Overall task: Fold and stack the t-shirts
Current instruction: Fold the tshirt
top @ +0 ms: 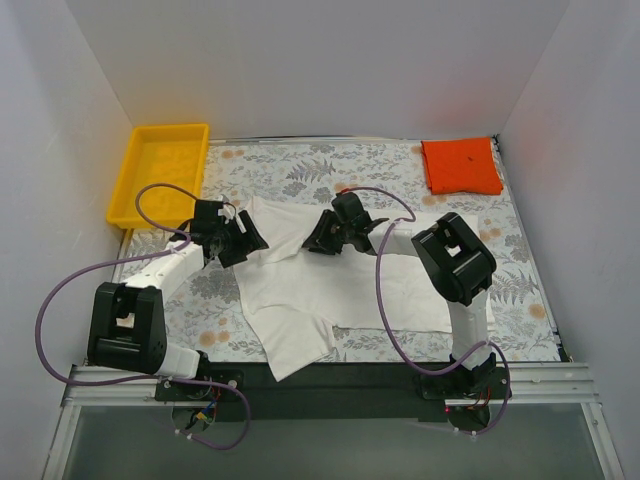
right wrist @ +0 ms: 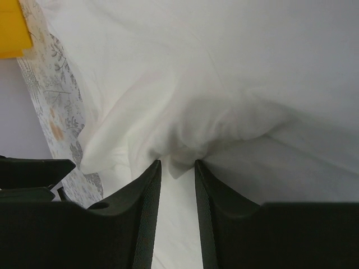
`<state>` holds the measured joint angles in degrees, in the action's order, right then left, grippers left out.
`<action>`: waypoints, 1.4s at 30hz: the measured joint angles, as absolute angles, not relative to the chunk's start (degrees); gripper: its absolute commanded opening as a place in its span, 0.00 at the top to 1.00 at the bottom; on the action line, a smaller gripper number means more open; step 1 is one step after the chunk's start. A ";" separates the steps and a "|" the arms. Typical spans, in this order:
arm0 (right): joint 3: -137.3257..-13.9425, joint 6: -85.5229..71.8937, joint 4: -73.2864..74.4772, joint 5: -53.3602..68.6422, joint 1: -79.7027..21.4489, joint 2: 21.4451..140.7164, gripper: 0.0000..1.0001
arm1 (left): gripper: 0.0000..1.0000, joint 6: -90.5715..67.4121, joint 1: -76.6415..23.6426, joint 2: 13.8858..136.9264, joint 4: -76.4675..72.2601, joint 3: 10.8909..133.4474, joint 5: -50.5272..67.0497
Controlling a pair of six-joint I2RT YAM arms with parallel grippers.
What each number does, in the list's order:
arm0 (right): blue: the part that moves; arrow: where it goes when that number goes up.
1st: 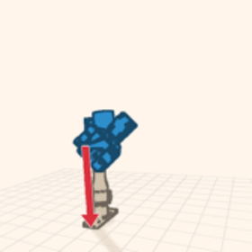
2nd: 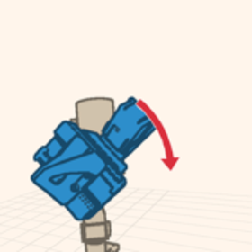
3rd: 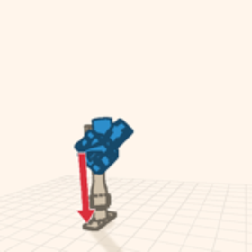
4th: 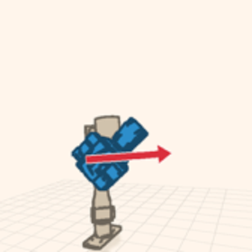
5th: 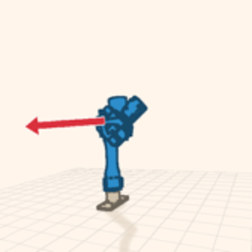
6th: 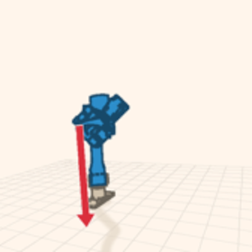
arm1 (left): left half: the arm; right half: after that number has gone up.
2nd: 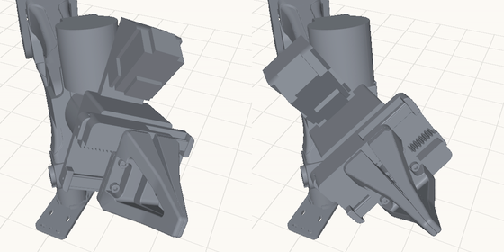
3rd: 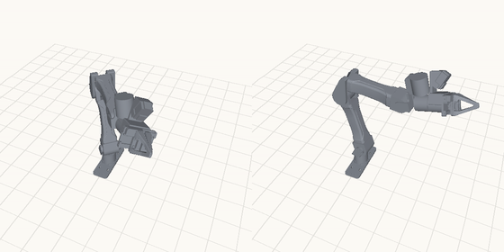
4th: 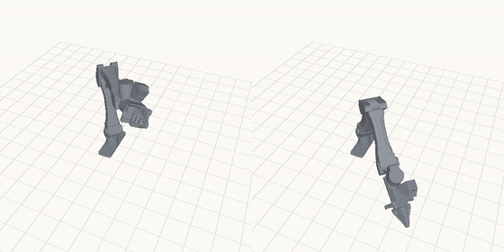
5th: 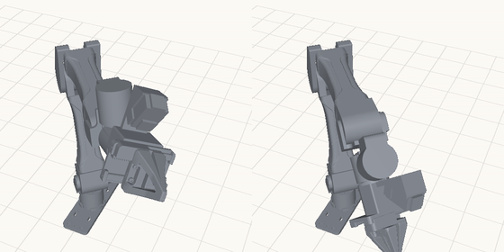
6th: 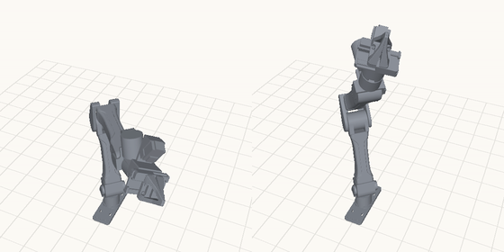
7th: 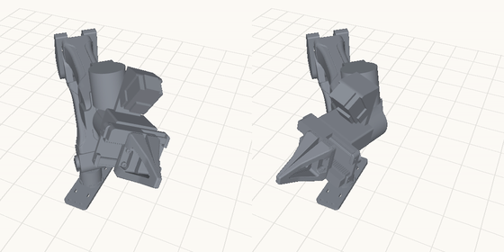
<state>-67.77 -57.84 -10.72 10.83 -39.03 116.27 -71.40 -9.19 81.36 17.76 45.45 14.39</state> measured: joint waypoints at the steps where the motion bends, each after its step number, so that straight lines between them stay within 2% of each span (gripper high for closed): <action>1: -67.92 -57.91 -10.76 10.83 -39.11 116.49 0.70 | 0.33 -71.40 -9.28 81.41 17.76 45.45 14.39; 5: -68.49 -58.08 -10.74 10.79 -39.31 117.01 0.74 | 0.33 -71.40 -9.65 81.93 17.76 45.45 14.39; 15: -68.62 -57.65 -10.70 10.37 -39.51 117.45 0.99 | 0.34 -71.37 -10.33 82.30 17.74 45.47 13.98; 29: -69.76 -52.16 -9.85 7.27 -39.48 117.43 0.99 | 0.34 -71.37 -10.72 82.30 17.74 45.47 13.41; 31: -70.61 -50.68 -9.41 6.48 -39.42 117.43 0.94 | 0.34 -71.37 -10.74 82.30 17.74 45.47 13.32; 35: -72.03 -48.01 -8.51 5.13 -39.38 117.36 0.78 | 0.34 -71.37 -10.74 82.30 17.74 45.45 13.26; 42: -72.16 -45.19 -6.76 3.44 -39.33 116.51 0.69 | 0.34 -71.37 -10.83 82.30 17.74 45.45 13.26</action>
<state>-72.16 -45.19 -6.76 3.44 -39.33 116.51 -71.37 -10.83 82.30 17.74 45.45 13.26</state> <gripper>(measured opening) 0.296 0.659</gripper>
